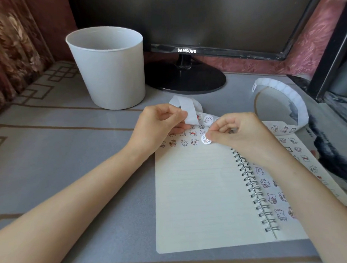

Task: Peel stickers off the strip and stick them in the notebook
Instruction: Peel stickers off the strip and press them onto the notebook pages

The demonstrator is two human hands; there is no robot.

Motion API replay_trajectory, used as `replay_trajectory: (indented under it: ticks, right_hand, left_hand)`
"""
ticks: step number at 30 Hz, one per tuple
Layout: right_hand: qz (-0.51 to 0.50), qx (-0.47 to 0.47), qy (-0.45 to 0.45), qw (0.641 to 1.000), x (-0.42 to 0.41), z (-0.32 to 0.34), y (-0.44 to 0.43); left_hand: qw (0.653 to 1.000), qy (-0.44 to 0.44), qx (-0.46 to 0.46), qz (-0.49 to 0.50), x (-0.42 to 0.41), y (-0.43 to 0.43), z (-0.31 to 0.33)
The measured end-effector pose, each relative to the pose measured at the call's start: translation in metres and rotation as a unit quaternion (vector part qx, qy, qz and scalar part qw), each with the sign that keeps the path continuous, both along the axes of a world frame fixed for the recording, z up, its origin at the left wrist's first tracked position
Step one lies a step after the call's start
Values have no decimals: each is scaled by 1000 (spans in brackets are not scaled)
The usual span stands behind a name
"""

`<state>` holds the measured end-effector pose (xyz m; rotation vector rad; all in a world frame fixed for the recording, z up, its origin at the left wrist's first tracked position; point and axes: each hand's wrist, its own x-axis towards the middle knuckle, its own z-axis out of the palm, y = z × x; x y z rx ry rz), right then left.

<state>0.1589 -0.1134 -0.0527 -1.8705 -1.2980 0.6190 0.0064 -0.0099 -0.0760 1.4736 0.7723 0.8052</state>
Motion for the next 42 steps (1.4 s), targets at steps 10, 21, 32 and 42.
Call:
replay_trajectory:
  ticks: [10, 21, 32, 42]
  right_hand:
    - [-16, -14, -16, 1000, -1, -2, 2]
    - [-15, -11, -61, 998, -3, -6, 5]
    - [-11, -17, -74, 997, -3, -6, 6]
    - [-24, -16, -135, 990, -6, -11, 7]
  left_hand:
    - [1000, 0, 2, -1, 1, 2, -2]
    - [1000, 0, 2, -5, 0, 1, -2]
    - [1000, 1, 5, -4, 0, 1, -1]
    - [1000, 10, 9, 0, 0, 1, -1]
